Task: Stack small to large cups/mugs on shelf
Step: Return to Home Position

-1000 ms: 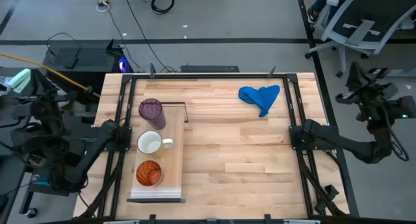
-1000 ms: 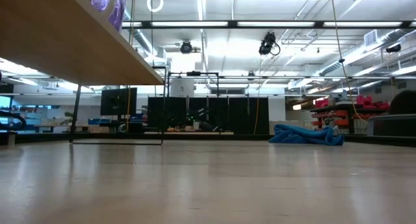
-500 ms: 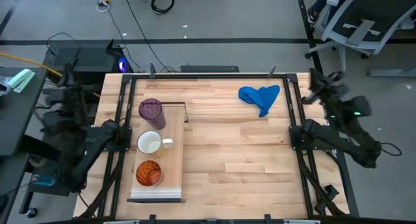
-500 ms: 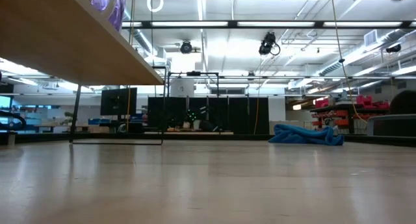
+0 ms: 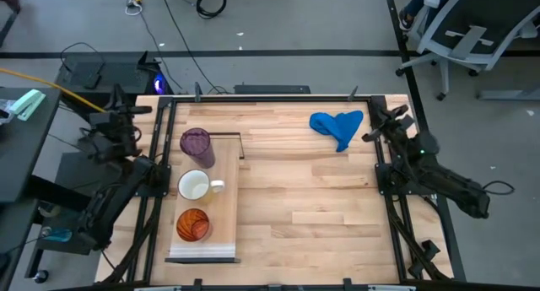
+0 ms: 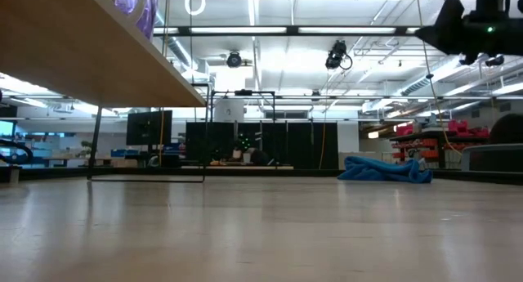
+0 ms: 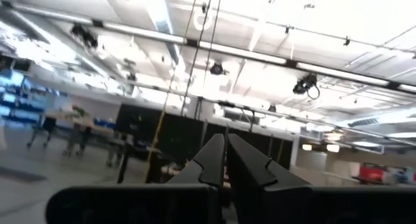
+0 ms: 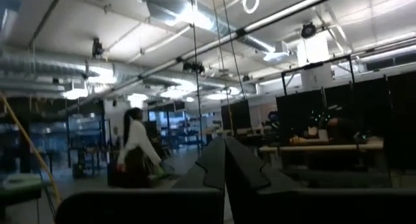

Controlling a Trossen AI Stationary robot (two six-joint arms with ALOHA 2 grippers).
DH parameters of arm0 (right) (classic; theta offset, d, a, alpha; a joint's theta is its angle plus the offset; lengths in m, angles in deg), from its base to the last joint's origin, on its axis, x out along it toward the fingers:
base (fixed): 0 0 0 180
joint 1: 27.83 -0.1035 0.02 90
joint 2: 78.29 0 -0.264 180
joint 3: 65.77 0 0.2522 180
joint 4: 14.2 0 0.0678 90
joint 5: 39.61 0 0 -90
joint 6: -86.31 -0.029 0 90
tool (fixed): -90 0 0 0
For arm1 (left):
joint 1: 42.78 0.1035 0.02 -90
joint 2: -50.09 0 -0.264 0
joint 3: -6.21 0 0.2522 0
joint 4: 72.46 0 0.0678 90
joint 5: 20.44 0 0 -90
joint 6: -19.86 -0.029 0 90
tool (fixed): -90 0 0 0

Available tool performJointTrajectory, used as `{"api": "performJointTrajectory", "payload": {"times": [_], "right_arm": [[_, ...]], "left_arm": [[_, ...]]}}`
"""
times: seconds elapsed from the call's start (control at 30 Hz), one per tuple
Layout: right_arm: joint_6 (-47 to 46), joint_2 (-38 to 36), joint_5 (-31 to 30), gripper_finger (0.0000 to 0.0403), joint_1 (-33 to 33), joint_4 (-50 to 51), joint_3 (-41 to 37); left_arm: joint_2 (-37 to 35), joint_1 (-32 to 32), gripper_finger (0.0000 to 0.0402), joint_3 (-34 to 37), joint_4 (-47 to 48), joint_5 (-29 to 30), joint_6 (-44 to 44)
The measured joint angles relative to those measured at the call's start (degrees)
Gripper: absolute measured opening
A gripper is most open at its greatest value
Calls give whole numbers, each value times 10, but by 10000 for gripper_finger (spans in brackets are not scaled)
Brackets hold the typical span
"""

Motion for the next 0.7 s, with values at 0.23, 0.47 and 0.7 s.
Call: {"api": "performJointTrajectory", "payload": {"times": [0.23,0.47,0.7], "right_arm": [[-25,0,-2,10,0,-14,-30],[-43,0,-2,10,0,19,-30],[-45,1,-2,10,0,63,-30]], "left_arm": [[0,0,30,53,-7,-2,62],[0,0,32,65,0,-65,54],[2,0,23,66,71,-72,57]]}}
